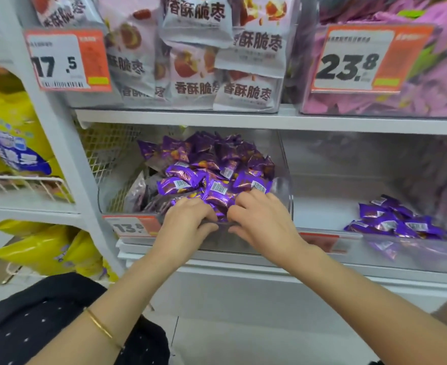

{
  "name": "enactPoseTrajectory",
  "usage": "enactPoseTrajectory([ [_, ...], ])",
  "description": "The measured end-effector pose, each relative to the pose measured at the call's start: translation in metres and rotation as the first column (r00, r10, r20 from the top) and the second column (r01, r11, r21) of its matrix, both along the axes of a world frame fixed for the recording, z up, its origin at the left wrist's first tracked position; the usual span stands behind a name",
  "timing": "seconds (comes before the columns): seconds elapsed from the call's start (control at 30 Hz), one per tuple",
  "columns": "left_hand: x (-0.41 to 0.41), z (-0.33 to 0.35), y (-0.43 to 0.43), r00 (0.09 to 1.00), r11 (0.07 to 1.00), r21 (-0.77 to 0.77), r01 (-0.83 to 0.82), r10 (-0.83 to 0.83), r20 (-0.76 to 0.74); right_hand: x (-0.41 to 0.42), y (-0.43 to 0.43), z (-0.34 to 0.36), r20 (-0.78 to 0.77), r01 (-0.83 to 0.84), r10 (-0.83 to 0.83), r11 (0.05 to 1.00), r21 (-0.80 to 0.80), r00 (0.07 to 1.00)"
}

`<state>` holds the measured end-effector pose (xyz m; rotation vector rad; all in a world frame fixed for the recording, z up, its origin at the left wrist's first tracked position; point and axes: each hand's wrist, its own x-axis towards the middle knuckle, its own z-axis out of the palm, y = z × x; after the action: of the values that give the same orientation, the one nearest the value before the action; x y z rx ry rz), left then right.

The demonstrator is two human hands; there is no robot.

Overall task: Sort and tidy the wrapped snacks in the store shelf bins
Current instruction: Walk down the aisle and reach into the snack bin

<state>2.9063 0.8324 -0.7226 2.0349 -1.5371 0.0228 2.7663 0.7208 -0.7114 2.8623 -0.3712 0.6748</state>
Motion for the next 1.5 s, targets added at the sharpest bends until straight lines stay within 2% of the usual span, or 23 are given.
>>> enactPoseTrajectory([
  [0.13,-0.004,-0.004,0.002,0.994,0.997,-0.078,-0.021,0.012,-0.106,0.000,-0.004,-0.004,0.100,-0.079,0.071,0.994,0.071,0.992],
  [0.2,-0.004,0.001,-0.001,0.994,0.994,-0.106,-0.036,0.025,-0.107,0.002,-0.006,0.001,0.136,-0.067,0.057,0.995,0.069,0.989],
  [0.33,-0.003,0.013,-0.003,0.996,0.984,-0.175,-0.036,0.021,-0.084,0.004,-0.010,0.011,0.187,-0.098,0.066,0.981,0.169,0.980],
  [0.47,-0.010,0.011,0.007,0.997,0.982,-0.191,0.008,-0.023,-0.077,-0.008,0.000,0.012,0.193,-0.108,0.074,0.979,0.174,0.978],
  [0.63,-0.018,-0.002,0.031,0.993,0.988,-0.128,0.089,-0.099,-0.071,-0.023,0.020,0.004,0.117,-0.136,0.120,0.981,0.141,0.986],
  [0.77,-0.017,-0.004,0.035,0.987,0.990,-0.039,0.132,-0.135,-0.083,-0.027,0.020,-0.004,0.054,-0.162,0.155,0.970,0.180,0.986],
  [0.9,-0.019,0.012,0.031,0.987,0.990,0.035,0.134,-0.137,0.089,-0.045,0.021,0.015,0.119,-0.215,0.188,0.934,0.286,0.975],
  [0.97,-0.029,0.026,0.026,0.983,0.991,-0.012,0.132,-0.130,0.129,-0.066,0.015,0.027,0.244,-0.180,0.094,0.916,0.358,0.965],
  [1.03,-0.042,0.039,0.014,0.981,0.986,-0.084,0.145,-0.132,0.144,-0.091,-0.006,0.035,0.338,-0.028,-0.123,0.911,0.410,0.933],
  [1.07,-0.048,0.044,0.005,0.975,0.980,-0.117,0.161,-0.139,0.174,-0.105,-0.022,0.037,0.272,0.110,-0.249,0.891,0.441,0.929],
  [1.13,-0.061,0.047,-0.016,0.958,0.971,-0.149,0.185,-0.145,0.246,-0.130,-0.050,0.034,-0.100,0.395,-0.397,0.790,0.469,0.912],
  [1.17,-0.067,0.048,-0.027,0.952,0.970,-0.149,0.191,-0.146,0.270,-0.139,-0.059,0.031,-0.298,0.492,-0.394,0.746,0.450,0.870],
  [1.2,-0.074,0.047,-0.038,0.946,0.970,-0.142,0.198,-0.151,0.285,-0.145,-0.064,0.027,-0.433,0.540,-0.363,0.735,0.411,0.825],
  [1.23,-0.081,0.047,-0.049,0.941,0.970,-0.126,0.206,-0.161,0.296,-0.148,-0.067,0.021,-0.504,0.559,-0.348,0.746,0.362,0.791],
  [1.33,-0.096,0.043,-0.075,0.918,0.975,-0.029,0.222,-0.199,0.343,-0.151,-0.067,0.011,-0.443,0.522,-0.387,0.820,0.236,0.808],
  [1.4,-0.099,0.038,-0.083,0.907,0.976,0.008,0.216,-0.204,0.367,-0.153,-0.069,0.013,-0.403,0.476,-0.361,0.848,0.232,0.841],
  [1.5,-0.100,0.035,-0.085,0.917,0.980,-0.015,0.197,-0.178,0.357,-0.157,-0.076,0.028,-0.351,0.417,-0.312,0.864,0.281,0.883],
])
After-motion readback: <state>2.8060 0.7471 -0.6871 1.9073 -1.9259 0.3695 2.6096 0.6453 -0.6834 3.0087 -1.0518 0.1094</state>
